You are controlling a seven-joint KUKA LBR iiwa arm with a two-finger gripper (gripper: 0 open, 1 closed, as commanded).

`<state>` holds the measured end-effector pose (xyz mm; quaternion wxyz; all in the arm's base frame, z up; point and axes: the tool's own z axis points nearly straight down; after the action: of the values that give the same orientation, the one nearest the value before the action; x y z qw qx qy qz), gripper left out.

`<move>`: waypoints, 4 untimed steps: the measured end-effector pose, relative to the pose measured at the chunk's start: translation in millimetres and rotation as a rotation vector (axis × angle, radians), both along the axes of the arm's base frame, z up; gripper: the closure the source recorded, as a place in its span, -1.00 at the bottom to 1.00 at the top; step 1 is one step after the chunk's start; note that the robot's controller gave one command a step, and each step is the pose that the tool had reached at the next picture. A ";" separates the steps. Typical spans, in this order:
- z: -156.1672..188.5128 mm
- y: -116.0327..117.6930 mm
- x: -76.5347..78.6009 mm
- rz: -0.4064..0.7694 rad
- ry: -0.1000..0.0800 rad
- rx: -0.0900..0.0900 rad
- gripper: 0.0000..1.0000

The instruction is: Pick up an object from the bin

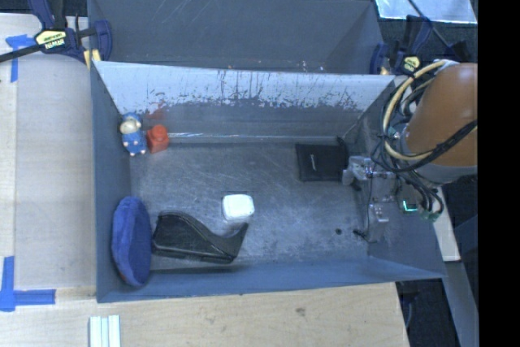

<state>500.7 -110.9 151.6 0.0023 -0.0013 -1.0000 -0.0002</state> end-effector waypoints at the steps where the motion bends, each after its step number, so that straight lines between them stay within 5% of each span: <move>1: -60.7 -11.2 82.9 -0.112 -0.009 -0.001 -1.00; 2: -58.0 -11.2 82.3 -0.109 -0.010 -0.002 1.00; 3: -58.0 -11.1 82.4 -0.109 -0.010 -0.002 -1.00; 4: -82.0 -8.9 121.4 -0.145 -0.007 -0.001 -1.00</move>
Offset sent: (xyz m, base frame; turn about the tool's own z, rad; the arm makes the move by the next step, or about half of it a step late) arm 0.0814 -0.0108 -0.0583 0.1108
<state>622.1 -119.8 69.6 -0.0013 -0.0739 -0.9973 0.0002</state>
